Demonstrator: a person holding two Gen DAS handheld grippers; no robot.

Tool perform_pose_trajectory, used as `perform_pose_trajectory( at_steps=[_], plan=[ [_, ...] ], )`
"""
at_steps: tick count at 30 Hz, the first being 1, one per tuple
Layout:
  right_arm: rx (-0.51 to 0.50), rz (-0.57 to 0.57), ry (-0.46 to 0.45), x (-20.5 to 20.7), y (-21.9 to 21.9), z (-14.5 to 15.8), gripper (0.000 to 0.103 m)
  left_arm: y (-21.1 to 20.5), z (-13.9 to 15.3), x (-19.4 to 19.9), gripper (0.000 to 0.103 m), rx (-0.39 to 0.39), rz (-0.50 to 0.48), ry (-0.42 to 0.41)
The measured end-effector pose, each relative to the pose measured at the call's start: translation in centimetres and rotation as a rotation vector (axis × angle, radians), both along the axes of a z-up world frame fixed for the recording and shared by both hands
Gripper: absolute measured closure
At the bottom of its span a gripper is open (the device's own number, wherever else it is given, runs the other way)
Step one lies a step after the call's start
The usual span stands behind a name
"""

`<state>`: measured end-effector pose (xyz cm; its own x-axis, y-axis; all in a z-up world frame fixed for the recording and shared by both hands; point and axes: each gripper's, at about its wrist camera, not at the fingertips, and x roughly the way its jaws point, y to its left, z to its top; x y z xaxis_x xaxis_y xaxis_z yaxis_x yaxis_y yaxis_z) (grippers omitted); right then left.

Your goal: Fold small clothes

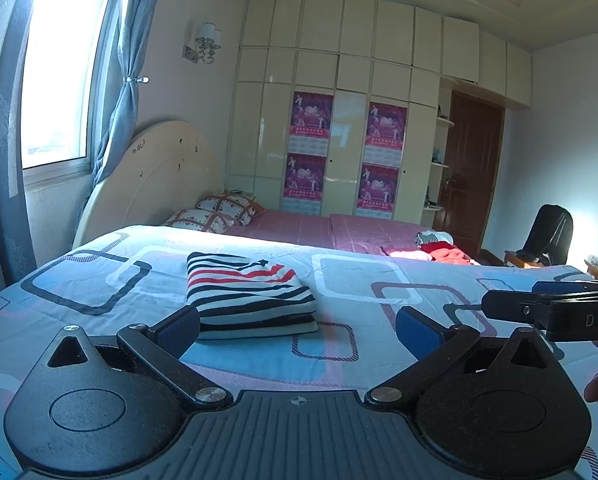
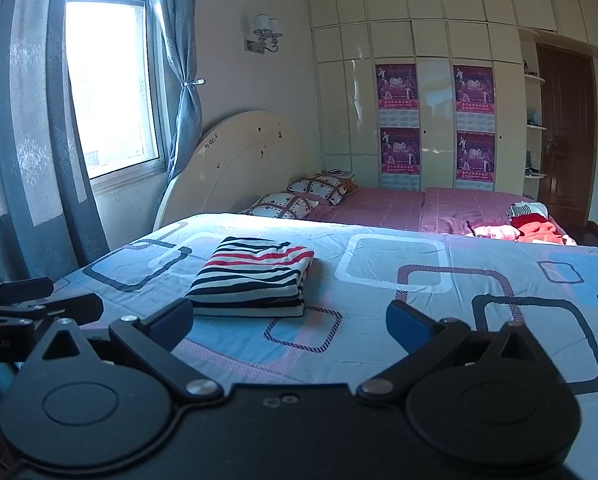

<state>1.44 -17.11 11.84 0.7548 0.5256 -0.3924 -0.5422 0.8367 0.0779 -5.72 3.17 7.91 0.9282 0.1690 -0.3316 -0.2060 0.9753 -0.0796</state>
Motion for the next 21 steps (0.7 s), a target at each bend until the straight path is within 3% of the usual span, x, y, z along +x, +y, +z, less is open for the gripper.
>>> perform_pose_trajectory(
  at_steps=[21],
  plan=[
    [-0.001, 0.01, -0.003, 0.09, 0.46, -0.28, 0.001, 0.25, 0.21, 0.13, 0.0, 0.008, -0.001, -0.002]
  ],
)
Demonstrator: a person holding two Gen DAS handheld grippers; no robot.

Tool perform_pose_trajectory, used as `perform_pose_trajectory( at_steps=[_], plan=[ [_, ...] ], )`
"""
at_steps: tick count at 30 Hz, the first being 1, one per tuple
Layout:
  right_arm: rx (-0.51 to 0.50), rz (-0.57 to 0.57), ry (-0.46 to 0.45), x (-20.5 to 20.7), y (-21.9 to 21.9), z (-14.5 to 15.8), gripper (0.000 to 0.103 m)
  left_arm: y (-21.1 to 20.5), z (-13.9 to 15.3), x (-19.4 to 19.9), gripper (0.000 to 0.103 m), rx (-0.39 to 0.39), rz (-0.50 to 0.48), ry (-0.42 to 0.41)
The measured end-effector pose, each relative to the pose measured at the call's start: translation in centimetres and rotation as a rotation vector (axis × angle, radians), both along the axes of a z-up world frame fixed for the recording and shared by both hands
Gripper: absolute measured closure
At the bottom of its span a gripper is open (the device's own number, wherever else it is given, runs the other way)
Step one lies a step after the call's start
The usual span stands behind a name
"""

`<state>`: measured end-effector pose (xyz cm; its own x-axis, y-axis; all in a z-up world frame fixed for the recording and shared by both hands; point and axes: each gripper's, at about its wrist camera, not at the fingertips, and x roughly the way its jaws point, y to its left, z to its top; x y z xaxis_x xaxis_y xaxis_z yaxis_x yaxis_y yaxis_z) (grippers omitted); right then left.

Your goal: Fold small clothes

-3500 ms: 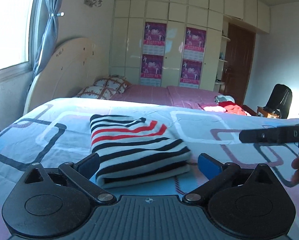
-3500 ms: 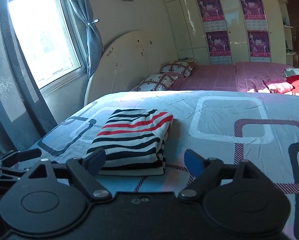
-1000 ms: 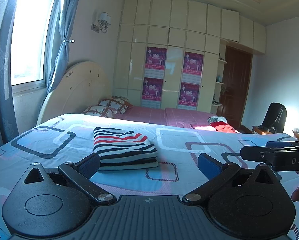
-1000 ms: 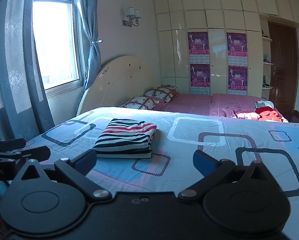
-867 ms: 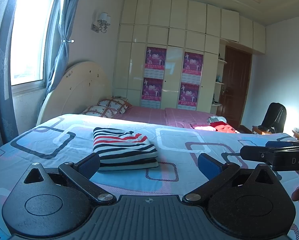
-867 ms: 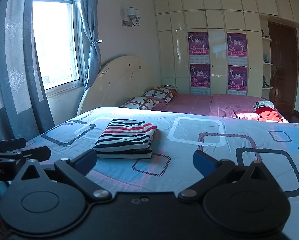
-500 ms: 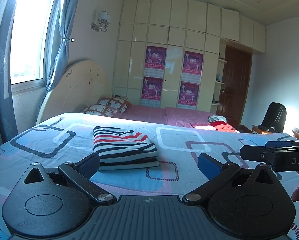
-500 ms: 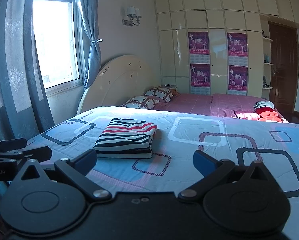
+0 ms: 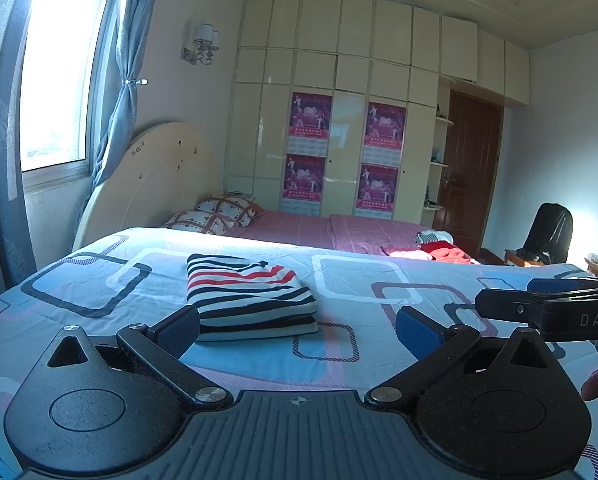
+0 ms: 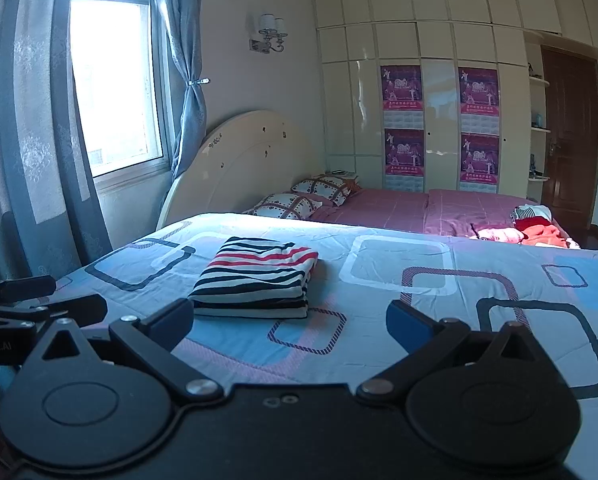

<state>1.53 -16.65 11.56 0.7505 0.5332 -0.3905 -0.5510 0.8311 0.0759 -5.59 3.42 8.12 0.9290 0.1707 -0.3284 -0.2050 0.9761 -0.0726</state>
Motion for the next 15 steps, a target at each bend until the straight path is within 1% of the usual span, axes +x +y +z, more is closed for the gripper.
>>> perform_pose_trajectory(
  at_steps=[6, 13, 15],
  plan=[
    [0.0, 0.002, -0.002, -0.01, 0.06, 0.0, 0.001, 0.17, -0.17, 0.04, 0.0, 0.003, 0.001, -0.003],
    [-0.004, 0.005, -0.006, 0.02, 0.14, 0.07, 0.001, -0.14, -0.42, 0.11, 0.001, 0.036, 0.006, -0.013],
    [-0.004, 0.005, -0.005, 0.01, 0.14, 0.08, 0.001, -0.21, -0.39, 0.08, 0.001, 0.033, 0.003, -0.011]
  ],
)
